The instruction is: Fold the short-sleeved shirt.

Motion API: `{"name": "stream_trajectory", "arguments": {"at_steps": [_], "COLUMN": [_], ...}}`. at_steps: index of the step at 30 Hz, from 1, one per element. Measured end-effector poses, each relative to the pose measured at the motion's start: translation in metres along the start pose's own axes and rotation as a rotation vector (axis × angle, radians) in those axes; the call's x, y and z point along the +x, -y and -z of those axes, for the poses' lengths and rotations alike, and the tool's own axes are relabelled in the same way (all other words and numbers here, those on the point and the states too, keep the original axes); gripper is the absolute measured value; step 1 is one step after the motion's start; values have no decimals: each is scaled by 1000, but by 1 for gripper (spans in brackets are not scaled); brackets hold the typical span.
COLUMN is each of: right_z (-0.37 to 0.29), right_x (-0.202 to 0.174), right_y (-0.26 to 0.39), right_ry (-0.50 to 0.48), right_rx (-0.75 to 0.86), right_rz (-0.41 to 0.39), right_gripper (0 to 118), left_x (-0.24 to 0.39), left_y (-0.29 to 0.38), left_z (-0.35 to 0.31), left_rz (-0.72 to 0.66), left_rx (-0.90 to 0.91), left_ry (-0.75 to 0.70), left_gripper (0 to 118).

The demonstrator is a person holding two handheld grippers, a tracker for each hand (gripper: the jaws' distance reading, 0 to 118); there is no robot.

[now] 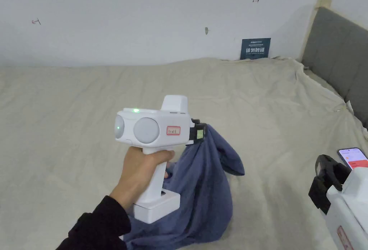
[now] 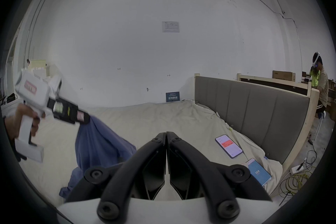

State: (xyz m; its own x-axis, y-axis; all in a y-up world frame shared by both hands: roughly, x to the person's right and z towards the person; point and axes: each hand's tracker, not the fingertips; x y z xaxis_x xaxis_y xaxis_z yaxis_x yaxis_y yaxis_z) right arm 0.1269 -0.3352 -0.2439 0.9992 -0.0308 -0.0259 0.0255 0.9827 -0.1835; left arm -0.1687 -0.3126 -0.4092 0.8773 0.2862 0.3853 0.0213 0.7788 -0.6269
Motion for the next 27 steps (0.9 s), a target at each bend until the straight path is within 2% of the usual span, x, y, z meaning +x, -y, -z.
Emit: {"name": "stream_trajectory", "arguments": {"at_steps": [6,12,15,18,20,21,22,24,25,27], "right_z": [2,4,3,1,-1,13,14,13,13,11], "right_x": [-3,-9,-10,-9,-9,4,6,7,7,7], "right_y": [6,5,3,0,-2,18,19,16,15,11], "right_ry": [5,-9,-16,-23,-26,-28,-30,-32,-35,-38], "right_rx": [-23,-46,-54,-62,-63,-63,-61,-55,-52,-43], "right_rz": [13,18,19,15,10,8,7,5,5,3], "right_gripper": [0,0,0,0,0,0,0,0,0,0], "left_x": [-18,-37,-41,-38,-33,-32,-31,-30,-28,-23], "left_y": [64,112,132,138,133,129,123,112,105,92], "left_z": [63,98,112,114,105,100,93,74,63,37], "left_rz": [-24,-37,-7,22,22,17,9,0,5,25], "left_rx": [-228,-395,-450,-435,-407,-387,-351,-275,-228,-130], "left_ry": [-106,-190,-210,-225,-227,-227,-224,-225,-236,-266], "left_gripper": [1,2,7,25,44,57,74,96,102,102]}}
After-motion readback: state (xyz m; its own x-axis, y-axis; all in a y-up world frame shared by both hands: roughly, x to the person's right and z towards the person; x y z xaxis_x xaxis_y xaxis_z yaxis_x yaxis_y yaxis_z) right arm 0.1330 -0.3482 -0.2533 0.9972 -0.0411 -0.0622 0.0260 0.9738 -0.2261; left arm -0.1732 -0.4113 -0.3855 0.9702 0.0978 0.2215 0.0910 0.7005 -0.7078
